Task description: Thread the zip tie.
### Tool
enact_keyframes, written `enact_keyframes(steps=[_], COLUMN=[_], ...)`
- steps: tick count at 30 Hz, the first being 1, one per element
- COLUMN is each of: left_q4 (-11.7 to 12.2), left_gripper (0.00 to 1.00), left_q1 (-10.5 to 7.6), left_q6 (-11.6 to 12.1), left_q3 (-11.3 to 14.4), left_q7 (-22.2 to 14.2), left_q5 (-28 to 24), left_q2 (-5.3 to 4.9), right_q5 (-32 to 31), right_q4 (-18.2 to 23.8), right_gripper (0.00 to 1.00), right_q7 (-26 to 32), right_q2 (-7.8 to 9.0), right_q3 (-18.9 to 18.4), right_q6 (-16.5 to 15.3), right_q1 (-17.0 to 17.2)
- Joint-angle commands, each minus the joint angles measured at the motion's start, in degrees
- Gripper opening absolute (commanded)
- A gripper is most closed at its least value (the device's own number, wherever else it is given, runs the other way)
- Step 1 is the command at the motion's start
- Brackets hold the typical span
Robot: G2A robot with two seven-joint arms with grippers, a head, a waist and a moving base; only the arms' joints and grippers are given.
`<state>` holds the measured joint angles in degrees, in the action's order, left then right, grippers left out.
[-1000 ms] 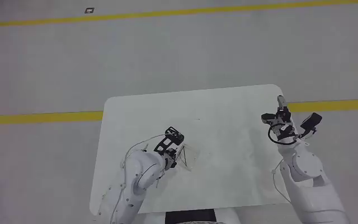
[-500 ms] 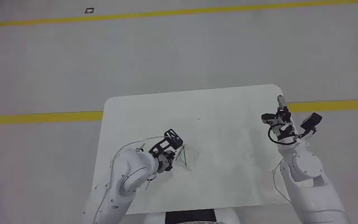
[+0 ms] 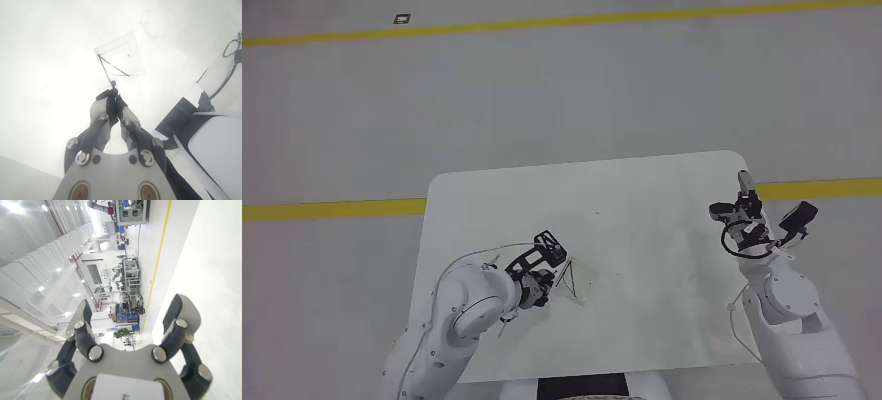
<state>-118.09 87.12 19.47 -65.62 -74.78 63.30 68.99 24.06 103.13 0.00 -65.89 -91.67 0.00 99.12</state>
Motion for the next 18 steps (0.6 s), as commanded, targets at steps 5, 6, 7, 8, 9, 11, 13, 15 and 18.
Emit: enact_keyframes(steps=[5, 6, 7, 8, 9, 11, 13, 15, 18], left_q4=[0.52, 0.5, 0.43, 0.39, 0.35, 0.31, -0.08, -0.34, -0.34], left_gripper=[0.0, 0.0, 0.0, 0.0, 0.0, 0.0, 0.0, 0.0, 0.0], left_q1=[-0.66, -0.82, -1.04, -1.19, -1.31, -1.49, -1.59, -1.64, -1.64], left_q6=[0.01, 0.01, 0.01, 0.01, 0.01, 0.01, 0.01, 0.01, 0.01], left_q3=[-0.28, -0.44, -0.65, -0.82, -1.05, -1.68, -1.87, -2.02, -2.02], left_q7=[1.26, 1.1, 0.95, 0.9, 0.89, 1.13, 0.74, 0.66, 0.66], left_q5=[-3.4, -4.05, -4.82, -5.4, -5.97, -7.55, -8.33, -8.77, -8.77], left_q2=[-1.05, -1.32, -1.72, -2.05, -2.38, -3.17, -3.92, -4.44, -4.44], right_q5=[0.0, 0.0, 0.0, 0.0, 0.0, 0.0, 0.0, 0.0, 0.0], right_q4=[0.0, 0.0, 0.0, 0.0, 0.0, 0.0, 0.0, 0.0, 0.0], right_gripper=[1.0, 1.0, 1.0, 1.0, 1.0, 1.0, 1.0, 1.0, 1.0], right_q7=[0.0, 0.0, 0.0, 0.0, 0.0, 0.0, 0.0, 0.0, 0.0], right_q2=[0.0, 0.0, 0.0, 0.0, 0.0, 0.0, 0.0, 0.0, 0.0], right_q3=[0.0, 0.0, 0.0, 0.0, 0.0, 0.0, 0.0, 0.0, 0.0], right_q6=[0.0, 0.0, 0.0, 0.0, 0.0, 0.0, 0.0, 0.0, 0.0], right_q1=[0.0, 0.0, 0.0, 0.0, 0.0, 0.0, 0.0, 0.0, 0.0])
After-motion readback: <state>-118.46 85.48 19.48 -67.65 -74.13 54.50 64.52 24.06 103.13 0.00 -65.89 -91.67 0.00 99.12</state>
